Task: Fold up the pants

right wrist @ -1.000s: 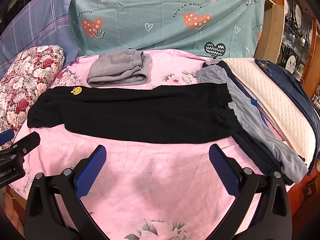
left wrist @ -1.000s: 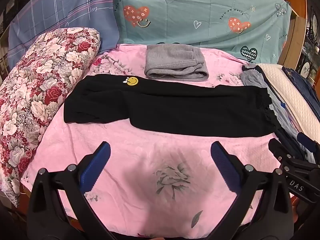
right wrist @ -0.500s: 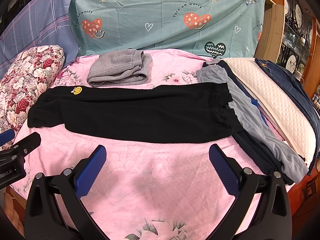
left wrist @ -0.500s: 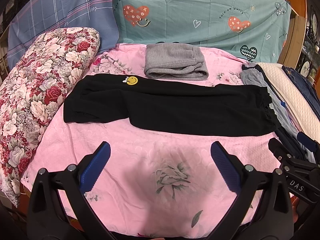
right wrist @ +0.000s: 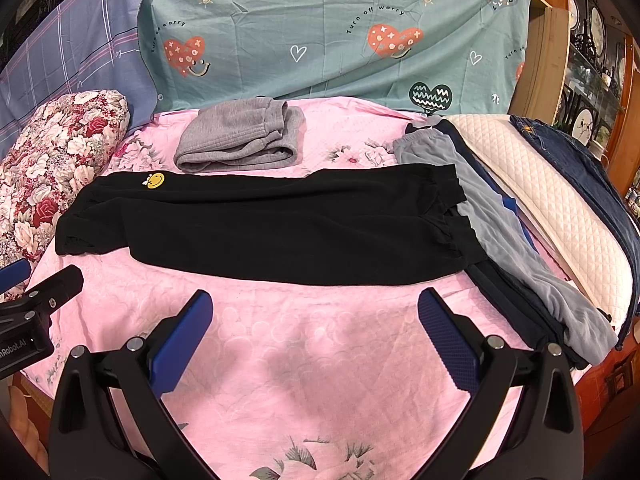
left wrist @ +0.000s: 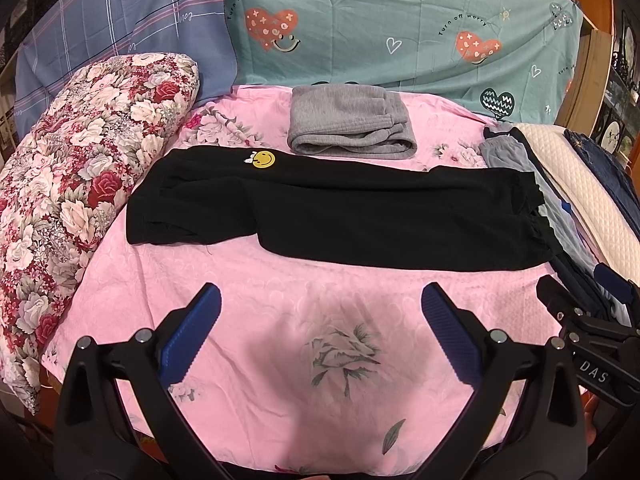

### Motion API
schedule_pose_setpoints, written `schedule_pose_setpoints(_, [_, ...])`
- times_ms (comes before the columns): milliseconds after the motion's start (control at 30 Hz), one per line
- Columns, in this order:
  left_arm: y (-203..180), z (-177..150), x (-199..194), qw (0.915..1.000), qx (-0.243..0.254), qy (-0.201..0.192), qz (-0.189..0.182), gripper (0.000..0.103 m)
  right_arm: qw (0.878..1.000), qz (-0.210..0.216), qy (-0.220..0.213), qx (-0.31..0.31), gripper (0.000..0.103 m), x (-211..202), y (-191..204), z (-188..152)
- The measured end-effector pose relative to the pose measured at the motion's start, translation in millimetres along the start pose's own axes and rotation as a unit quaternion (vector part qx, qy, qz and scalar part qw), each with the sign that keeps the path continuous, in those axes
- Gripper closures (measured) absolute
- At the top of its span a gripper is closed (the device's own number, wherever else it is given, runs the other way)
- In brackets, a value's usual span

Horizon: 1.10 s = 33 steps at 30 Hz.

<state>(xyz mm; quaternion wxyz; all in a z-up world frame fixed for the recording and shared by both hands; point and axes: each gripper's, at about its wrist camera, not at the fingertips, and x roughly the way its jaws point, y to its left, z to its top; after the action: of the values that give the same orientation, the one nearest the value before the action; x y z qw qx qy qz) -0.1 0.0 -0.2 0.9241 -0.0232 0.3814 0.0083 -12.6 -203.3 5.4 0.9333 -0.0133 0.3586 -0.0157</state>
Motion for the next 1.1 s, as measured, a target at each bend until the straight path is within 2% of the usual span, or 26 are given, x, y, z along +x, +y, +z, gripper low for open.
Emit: schedule_pose_setpoints(1100, [-9.1, -5.3, 1.3, 1.0, 0.001, 0.002, 0.002, 0.002, 1.0, 0.001, 0.0, 0.0, 0.001, -1.8, -0.2, 1.3])
